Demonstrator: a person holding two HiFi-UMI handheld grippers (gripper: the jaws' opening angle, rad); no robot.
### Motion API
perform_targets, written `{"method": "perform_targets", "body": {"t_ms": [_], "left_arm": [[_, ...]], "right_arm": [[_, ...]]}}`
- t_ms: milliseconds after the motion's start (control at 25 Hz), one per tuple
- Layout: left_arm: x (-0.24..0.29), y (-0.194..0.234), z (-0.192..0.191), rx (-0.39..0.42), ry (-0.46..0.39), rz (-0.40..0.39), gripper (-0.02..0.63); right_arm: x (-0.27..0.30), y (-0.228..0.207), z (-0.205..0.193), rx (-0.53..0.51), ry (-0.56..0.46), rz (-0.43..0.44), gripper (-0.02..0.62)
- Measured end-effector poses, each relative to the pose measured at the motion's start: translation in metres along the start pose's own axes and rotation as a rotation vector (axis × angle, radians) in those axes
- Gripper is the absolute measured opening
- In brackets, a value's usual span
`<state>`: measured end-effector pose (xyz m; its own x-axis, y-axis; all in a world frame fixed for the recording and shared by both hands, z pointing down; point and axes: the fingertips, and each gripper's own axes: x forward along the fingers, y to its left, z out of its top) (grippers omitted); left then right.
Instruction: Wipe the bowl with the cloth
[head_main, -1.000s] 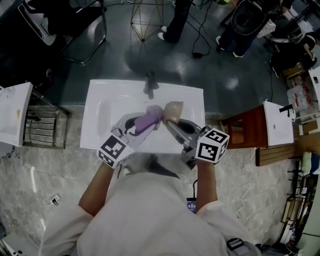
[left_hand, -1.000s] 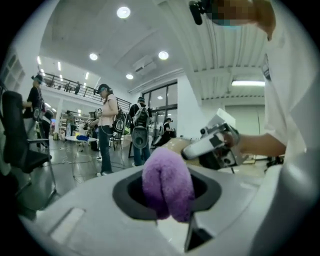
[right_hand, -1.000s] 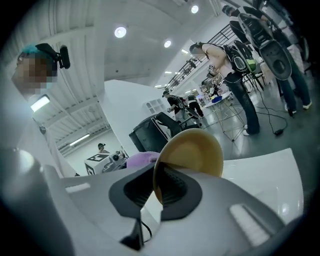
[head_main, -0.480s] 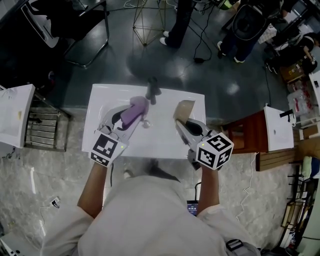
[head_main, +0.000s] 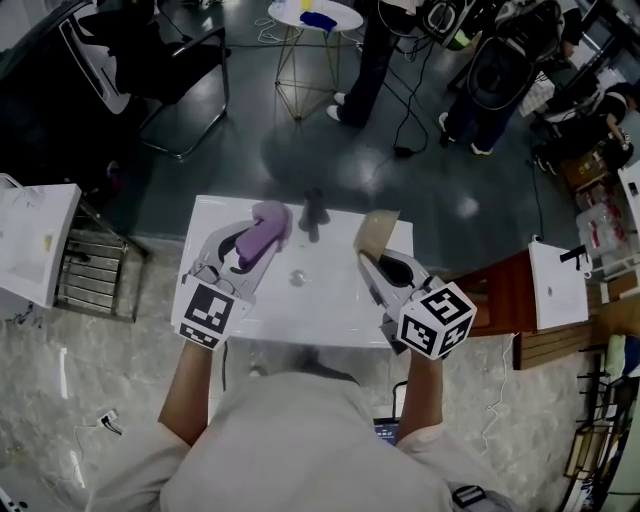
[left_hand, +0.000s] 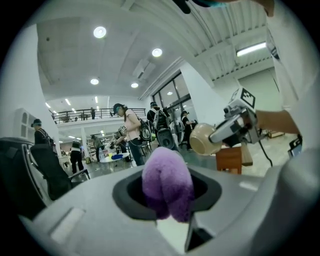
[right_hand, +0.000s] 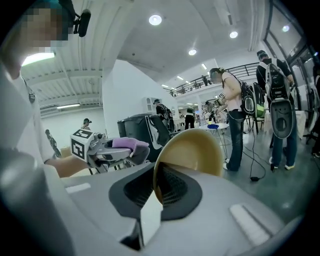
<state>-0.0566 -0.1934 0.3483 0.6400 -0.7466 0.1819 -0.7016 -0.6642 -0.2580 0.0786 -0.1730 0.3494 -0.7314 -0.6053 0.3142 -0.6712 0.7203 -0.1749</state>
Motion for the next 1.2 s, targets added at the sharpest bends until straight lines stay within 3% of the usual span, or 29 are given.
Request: {"method": "perform_targets", "body": {"t_ms": [560,1200], "left_arm": [[-0.007,0.053,0.041,0.047,-0.06,0.085,0.121],[0.013,0.065,0.039,0.046,-0.055,0.059,0.121]], "right_arm": [[0.004,-0.011,0.056,-0.106,-0.047,-0.019,0.012],[0.037,-0.024,0.067,-0.127,-0.026,-0.011,0.012]]}}
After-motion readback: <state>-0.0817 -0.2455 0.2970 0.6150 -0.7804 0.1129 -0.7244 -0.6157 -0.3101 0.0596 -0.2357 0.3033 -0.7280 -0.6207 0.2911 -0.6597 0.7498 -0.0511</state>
